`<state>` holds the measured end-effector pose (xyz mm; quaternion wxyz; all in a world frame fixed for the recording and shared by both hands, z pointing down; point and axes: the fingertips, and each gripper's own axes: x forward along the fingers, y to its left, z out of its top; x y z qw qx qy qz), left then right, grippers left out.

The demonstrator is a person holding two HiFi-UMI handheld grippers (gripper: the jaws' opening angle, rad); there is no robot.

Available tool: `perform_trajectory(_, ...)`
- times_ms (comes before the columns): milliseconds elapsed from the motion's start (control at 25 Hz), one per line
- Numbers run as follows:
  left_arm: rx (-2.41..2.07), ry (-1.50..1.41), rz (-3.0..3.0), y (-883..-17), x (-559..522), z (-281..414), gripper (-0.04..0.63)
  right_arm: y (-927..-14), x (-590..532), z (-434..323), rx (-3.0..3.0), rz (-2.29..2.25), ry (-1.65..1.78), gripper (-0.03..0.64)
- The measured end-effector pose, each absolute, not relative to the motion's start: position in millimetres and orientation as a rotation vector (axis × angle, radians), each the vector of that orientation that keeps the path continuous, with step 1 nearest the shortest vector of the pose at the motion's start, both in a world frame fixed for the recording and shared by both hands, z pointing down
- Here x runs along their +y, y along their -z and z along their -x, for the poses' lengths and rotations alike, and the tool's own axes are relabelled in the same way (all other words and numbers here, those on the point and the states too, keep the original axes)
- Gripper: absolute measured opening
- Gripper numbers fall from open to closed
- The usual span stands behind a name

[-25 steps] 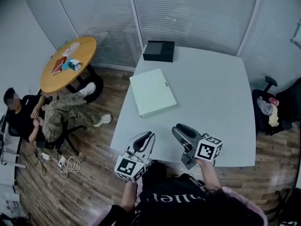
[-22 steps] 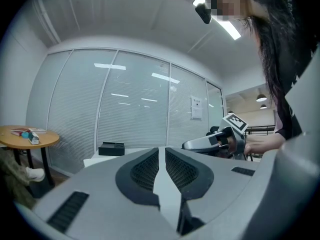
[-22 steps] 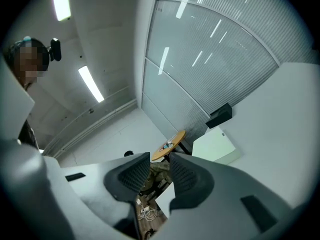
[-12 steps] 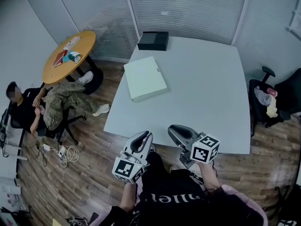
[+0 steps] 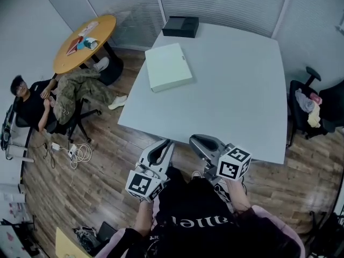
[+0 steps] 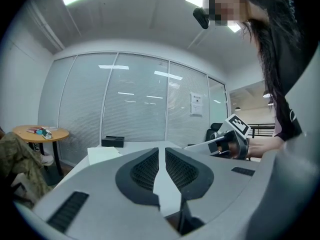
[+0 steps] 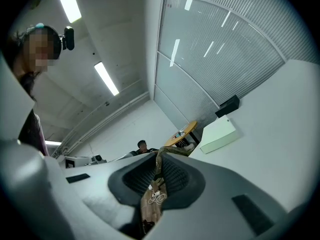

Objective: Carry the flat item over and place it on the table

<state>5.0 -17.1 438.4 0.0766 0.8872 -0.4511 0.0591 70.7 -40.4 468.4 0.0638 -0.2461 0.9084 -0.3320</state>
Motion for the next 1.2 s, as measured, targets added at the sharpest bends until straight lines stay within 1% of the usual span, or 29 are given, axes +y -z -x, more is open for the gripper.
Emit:
perform_trajectory(440,-1.315,-0.142,-2.682,-428.9,-6.6,-2.4,0.058,-460.4,-32.8,-61.8,2.730,0.745,0.974,0.041)
perform_trajectory(720,-1.288,-0.169,-2.692,-428.4,12.4,32.5,0.058,-459.6,-16.2,-32.5,2.713,0.808,0.964,0.038)
perform_trajectory(1200,-1.152,-0.192,-2.735,-444.1,68.2,87.2,0.058,-464.9,47.7,18.7,2.653,0.966,0.953,0.037)
